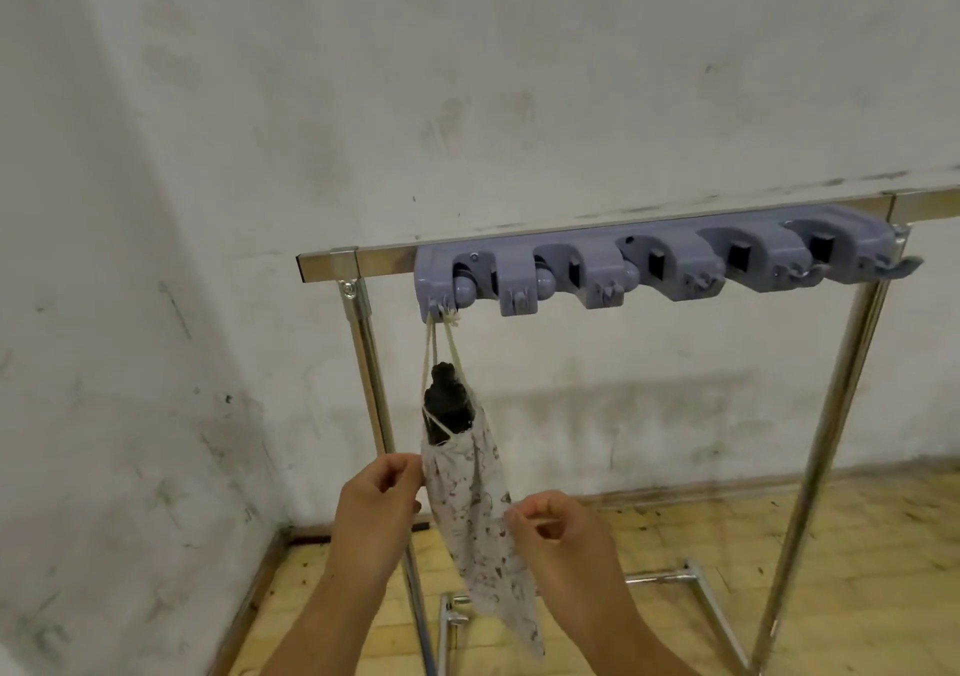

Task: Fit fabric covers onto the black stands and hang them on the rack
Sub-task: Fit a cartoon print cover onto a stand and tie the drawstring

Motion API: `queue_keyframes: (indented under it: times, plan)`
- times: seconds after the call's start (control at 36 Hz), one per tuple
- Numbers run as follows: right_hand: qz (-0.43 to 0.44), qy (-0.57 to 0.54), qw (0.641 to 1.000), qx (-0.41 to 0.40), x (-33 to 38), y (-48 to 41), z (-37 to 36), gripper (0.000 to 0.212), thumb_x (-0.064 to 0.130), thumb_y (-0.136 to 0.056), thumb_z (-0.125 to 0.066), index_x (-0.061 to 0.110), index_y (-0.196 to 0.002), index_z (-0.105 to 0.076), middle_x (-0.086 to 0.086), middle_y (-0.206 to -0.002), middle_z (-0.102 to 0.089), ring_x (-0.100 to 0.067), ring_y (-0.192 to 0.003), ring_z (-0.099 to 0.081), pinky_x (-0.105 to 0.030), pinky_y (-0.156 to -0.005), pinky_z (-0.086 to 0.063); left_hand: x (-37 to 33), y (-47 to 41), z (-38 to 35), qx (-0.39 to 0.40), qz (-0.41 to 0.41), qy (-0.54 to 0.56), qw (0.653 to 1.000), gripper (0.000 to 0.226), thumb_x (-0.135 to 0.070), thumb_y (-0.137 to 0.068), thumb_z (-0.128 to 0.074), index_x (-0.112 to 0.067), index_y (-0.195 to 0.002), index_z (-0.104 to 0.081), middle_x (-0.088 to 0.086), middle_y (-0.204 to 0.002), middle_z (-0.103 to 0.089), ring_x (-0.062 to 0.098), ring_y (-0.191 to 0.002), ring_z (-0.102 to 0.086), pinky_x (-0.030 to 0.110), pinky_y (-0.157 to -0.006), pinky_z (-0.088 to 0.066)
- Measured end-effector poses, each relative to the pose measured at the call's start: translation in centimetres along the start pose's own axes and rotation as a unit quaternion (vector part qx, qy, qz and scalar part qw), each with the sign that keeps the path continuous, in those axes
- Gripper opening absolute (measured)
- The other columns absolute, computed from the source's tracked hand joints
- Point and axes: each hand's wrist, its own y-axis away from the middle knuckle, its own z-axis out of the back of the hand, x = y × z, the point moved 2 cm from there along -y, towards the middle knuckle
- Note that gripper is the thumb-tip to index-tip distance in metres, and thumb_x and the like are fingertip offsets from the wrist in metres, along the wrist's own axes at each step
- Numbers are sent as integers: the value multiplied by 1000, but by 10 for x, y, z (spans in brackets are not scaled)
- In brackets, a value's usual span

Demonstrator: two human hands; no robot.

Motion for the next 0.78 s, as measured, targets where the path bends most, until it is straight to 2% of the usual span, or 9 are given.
queue_keyframes:
  times: [0.11,0.22,0.28,0.36,0.44,0.5,0.61,0.69,0.78]
  plan:
    - [-50,16,998,16,-54,12,-1,13,35,-92,-75,30,-80,-72,17,-91,-73,6,-77,-64,-6,-62,-44,46,11,-23,34,63,-44,996,23,-36,-99,-62,-22,-86,-74,-6,-74,-71,14,-67,-61,26,-57,-45]
    - [-97,25,995,12,-105,20,4,10,33,-90,-76,30,-82,-73,17,-93,-73,7,-77,-64,-7,-64,-44,98,19,-42,75,99,-82,989,29,-24,-100,-64,-13,-73,-66,0,-67,-66,15,-65,-59,21,-55,-44]
    - [-119,29,992,14,-128,24,8,8,36,-91,-75,32,-85,-73,17,-93,-72,5,-78,-64,-8,-66,-45,120,25,-49,97,122,-92,983,30,-20,-99,-64,-12,-70,-64,9,-73,-68,16,-62,-57,20,-53,-43]
    - [-146,35,989,15,-160,27,11,8,36,-92,-75,30,-88,-72,16,-91,-71,3,-80,-65,-15,-70,-52,151,30,-58,117,150,-102,976,22,-21,-99,-65,-13,-80,-73,11,-81,-72,22,-65,-59,23,-51,-45]
    - [-161,44,986,23,-192,28,13,8,32,-93,-74,27,-89,-71,14,-92,-71,-1,-82,-66,-12,-68,-49,185,34,-66,137,166,-135,967,16,-23,-100,-65,-17,-89,-76,3,-82,-74,29,-77,-69,30,-65,-54]
    - [-169,51,984,27,-212,30,13,9,31,-94,-74,25,-89,-71,11,-93,-71,-4,-83,-66,-16,-71,-50,205,38,-69,151,168,-153,962,18,-23,-101,-65,-16,-88,-75,2,-80,-73,23,-74,-67,31,-68,-52]
    - [-187,64,980,26,-250,35,14,13,29,-93,-74,27,-81,-70,10,-83,-71,-9,-78,-66,-25,-71,-55,243,48,-78,170,178,-174,953,23,-25,-101,-64,-10,-86,-73,1,-69,-65,4,-49,-51,21,-56,-42]
    - [-187,82,978,31,-274,38,16,13,32,-93,-74,29,-82,-69,10,-78,-70,-7,-73,-65,-22,-65,-54,266,49,-86,187,208,-178,944,25,-28,-100,-64,-11,-84,-74,11,-76,-69,16,-60,-56,26,-54,-43]
    - [-193,95,975,49,-296,42,20,12,36,-95,-71,30,-86,-66,10,-86,-69,-6,-75,-65,-17,-64,-51,292,44,-97,210,220,-205,930,23,-32,-99,-64,-18,-86,-76,5,-80,-73,22,-71,-65,22,-60,-47]
